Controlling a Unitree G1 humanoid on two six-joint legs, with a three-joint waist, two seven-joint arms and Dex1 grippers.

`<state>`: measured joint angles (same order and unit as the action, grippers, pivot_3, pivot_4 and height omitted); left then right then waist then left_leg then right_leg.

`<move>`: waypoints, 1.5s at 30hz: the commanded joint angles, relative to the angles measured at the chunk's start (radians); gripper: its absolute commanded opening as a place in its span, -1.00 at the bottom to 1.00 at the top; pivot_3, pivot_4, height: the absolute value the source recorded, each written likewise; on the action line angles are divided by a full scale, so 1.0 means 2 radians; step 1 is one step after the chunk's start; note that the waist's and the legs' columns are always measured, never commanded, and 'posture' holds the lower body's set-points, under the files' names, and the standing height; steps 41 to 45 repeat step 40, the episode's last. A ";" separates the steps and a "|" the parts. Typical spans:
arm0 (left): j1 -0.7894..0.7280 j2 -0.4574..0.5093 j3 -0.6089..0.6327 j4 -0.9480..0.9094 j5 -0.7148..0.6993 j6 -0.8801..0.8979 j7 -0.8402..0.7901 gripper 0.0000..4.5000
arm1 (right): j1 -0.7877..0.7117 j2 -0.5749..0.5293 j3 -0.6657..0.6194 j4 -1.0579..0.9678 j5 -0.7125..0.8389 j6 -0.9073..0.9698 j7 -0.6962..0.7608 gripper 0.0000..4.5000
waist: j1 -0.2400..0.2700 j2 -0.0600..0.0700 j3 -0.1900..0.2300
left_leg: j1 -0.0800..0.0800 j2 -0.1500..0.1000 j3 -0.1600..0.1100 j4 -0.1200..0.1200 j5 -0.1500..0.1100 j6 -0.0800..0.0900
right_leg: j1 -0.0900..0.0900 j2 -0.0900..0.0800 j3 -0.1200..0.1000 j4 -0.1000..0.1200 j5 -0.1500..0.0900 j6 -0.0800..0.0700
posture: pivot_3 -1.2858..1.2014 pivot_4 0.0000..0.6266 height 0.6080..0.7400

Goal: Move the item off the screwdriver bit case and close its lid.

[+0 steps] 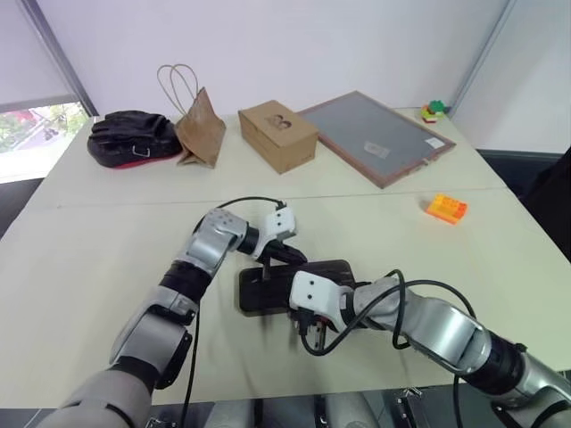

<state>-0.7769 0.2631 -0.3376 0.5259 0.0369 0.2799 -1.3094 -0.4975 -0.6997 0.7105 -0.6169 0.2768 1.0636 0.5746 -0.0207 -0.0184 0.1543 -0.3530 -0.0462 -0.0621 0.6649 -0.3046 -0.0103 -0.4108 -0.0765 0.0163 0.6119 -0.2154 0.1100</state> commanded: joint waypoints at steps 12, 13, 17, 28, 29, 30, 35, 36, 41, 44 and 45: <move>0.084 -0.030 -0.093 0.007 0.024 -0.001 -0.064 -1.00 | -0.091 -0.078 -0.001 0.105 -0.192 -0.096 -0.073 -0.99 | -0.008 0.001 -0.006 | 0.002 0.002 0.000 0.000 0.000 0.000 | 0.001 0.002 0.000 0.000 -0.001 -0.001 | 0.03 -0.52 1.00; 0.078 -0.035 -0.085 0.022 0.027 -0.011 -0.053 -1.00 | -0.087 -0.077 -0.009 0.093 -0.175 -0.089 -0.061 -0.99 | -0.007 0.001 -0.006 | 0.001 0.002 0.000 0.000 0.000 0.000 | 0.001 0.002 0.000 0.000 -0.001 -0.001 | 0.03 -0.52 1.00; 0.043 -0.058 -0.049 0.084 0.032 -0.053 -0.011 -1.00 | -0.057 -0.064 -0.042 0.029 -0.106 -0.044 -0.029 -0.99 | 0.003 0.001 -0.007 | 0.002 0.002 0.000 0.000 0.000 0.000 | 0.002 0.002 0.000 -0.001 -0.001 -0.001 | 0.03 -0.52 1.00; -0.063 -0.068 0.071 0.217 0.000 -0.162 0.119 -1.00 | 0.076 0.022 -0.376 -0.116 0.237 0.200 0.110 -0.99 | 0.028 0.000 -0.006 | -0.002 -0.003 -0.002 0.001 0.000 0.001 | 0.001 -0.003 -0.001 -0.001 -0.001 0.002 | 0.03 -0.52 1.00; -0.066 -0.060 0.088 0.211 -0.015 -0.156 0.121 -1.00 | 0.088 0.016 -0.427 -0.119 0.274 0.211 0.128 -0.99 | 0.028 -0.001 -0.005 | -0.002 -0.003 -0.003 0.001 -0.001 0.001 | 0.001 -0.003 -0.001 -0.001 -0.001 0.002 | 0.03 -0.52 1.00; -0.066 -0.052 0.103 0.202 -0.027 -0.148 0.124 -1.00 | 0.097 0.009 -0.472 -0.118 0.306 0.219 0.143 -0.99 | 0.026 -0.001 -0.003 | -0.003 -0.003 -0.003 0.001 -0.001 0.002 | 0.000 -0.003 -0.002 -0.001 -0.001 0.002 | 0.03 -0.52 1.00; -0.026 0.005 0.183 0.075 -0.100 -0.070 0.148 -1.00 | 0.087 -0.002 -0.593 -0.029 0.364 0.200 0.139 -0.99 | 0.014 -0.001 0.001 | -0.011 -0.003 -0.003 0.001 -0.001 0.002 | -0.010 -0.003 -0.001 0.002 0.000 0.000 | 0.03 -0.52 1.00; -0.005 0.022 0.207 0.019 -0.122 -0.033 0.160 -1.00 | 0.076 0.001 -0.597 0.009 0.344 0.175 0.124 -0.99 | 0.012 -0.001 0.001 | -0.011 -0.003 -0.002 0.001 -0.001 0.002 | -0.010 -0.003 -0.001 0.001 0.000 -0.001 | 0.03 -0.52 1.00; 0.076 0.067 0.236 -0.146 -0.160 0.063 0.192 -1.00 | 0.079 -0.009 -0.564 0.084 0.285 0.087 0.111 -0.99 | 0.005 -0.001 0.002 | -0.011 -0.003 -0.001 0.000 -0.001 0.002 | -0.010 -0.005 0.000 0.001 0.001 -0.001 | 0.03 -0.52 1.00; 0.076 0.067 0.236 -0.146 -0.160 0.063 0.192 -1.00 | 0.079 -0.009 -0.564 0.084 0.285 0.087 0.111 -0.99 | 0.005 -0.001 0.002 | -0.011 -0.003 -0.001 0.000 -0.001 0.002 | -0.010 -0.005 0.000 0.001 0.001 -0.001 | 0.03 -0.52 1.00; 0.076 0.067 0.236 -0.146 -0.160 0.063 0.192 -1.00 | 0.079 -0.009 -0.564 0.084 0.285 0.087 0.111 -0.99 | 0.005 -0.001 0.002 | -0.011 -0.003 -0.001 0.000 -0.001 0.002 | -0.010 -0.005 0.000 0.001 0.001 -0.001 | 0.03 -0.52 1.00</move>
